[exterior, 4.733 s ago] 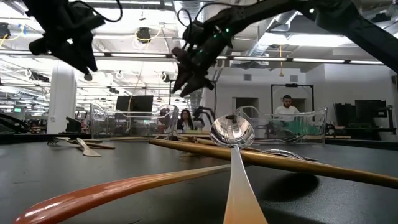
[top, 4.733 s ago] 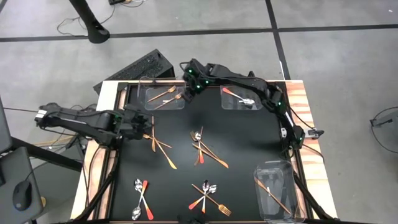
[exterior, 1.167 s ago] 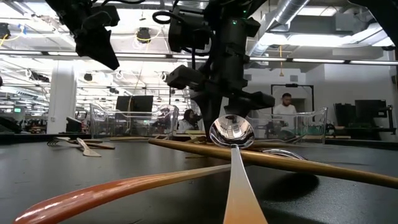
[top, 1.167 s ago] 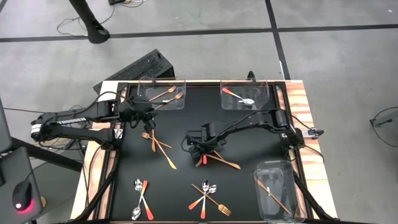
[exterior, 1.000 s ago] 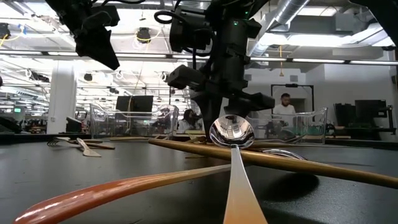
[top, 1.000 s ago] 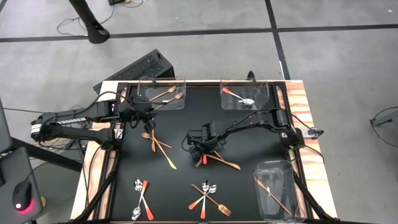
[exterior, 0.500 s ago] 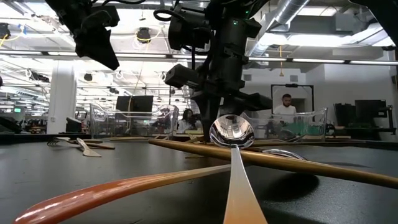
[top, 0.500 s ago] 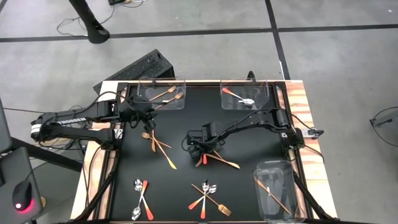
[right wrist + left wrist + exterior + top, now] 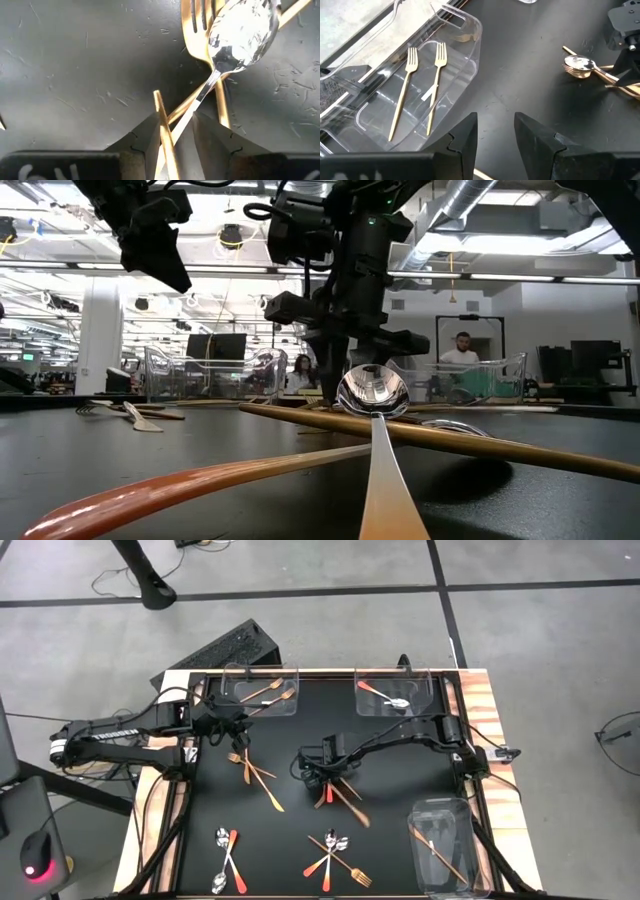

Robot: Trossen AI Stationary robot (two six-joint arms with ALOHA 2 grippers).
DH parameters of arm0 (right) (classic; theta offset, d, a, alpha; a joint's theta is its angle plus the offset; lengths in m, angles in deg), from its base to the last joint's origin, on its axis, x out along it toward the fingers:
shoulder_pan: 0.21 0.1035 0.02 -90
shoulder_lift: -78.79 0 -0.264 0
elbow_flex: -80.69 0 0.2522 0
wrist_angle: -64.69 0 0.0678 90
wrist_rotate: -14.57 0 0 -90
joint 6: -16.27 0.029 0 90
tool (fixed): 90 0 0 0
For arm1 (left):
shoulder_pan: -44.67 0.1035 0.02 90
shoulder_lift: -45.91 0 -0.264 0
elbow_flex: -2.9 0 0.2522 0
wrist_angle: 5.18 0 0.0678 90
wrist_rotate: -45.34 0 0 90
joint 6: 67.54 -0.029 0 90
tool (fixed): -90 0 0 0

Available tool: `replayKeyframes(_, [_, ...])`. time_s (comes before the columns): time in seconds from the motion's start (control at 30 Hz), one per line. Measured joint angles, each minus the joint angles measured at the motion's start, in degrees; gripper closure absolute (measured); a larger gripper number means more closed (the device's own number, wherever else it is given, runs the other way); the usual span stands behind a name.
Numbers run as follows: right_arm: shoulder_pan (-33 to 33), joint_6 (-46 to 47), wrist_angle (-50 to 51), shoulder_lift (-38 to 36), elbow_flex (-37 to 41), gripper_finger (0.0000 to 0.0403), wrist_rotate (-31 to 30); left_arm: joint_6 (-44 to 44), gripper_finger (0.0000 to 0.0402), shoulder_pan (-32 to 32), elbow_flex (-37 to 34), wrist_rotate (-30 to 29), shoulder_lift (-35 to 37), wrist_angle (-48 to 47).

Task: Sort silverware by color (type)
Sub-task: Put the orange spoon into the top right transparent bin

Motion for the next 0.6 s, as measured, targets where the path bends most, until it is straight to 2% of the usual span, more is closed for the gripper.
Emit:
replayKeyframes(0.23, [0.47,-0.19,0.71,0.0,-0.02,0.0259,1.22,-0.02,0.0284,0.0,0.0,-0.04,-0.02,0.05])
replayKeyframes(0.3, [0.86,-0.81,0.91,0.0,-0.02,0.0259,4.38,-0.04,0.0284,0.0,0.0,-0.06,-0.02,0.05])
replayKeyframes(0.43, [2.31,-5.76,-0.68,-0.05,-0.09,0.0264,14.94,-0.07,0.0284,0.0,0.0,-0.1,0.0,0.1])
replayKeyframes(0.6, [4.04,-6.25,0.15,-0.09,-1.24,0.0271,14.95,-0.49,0.0284,0.0,0.0,-1.42,-0.02,0.26])
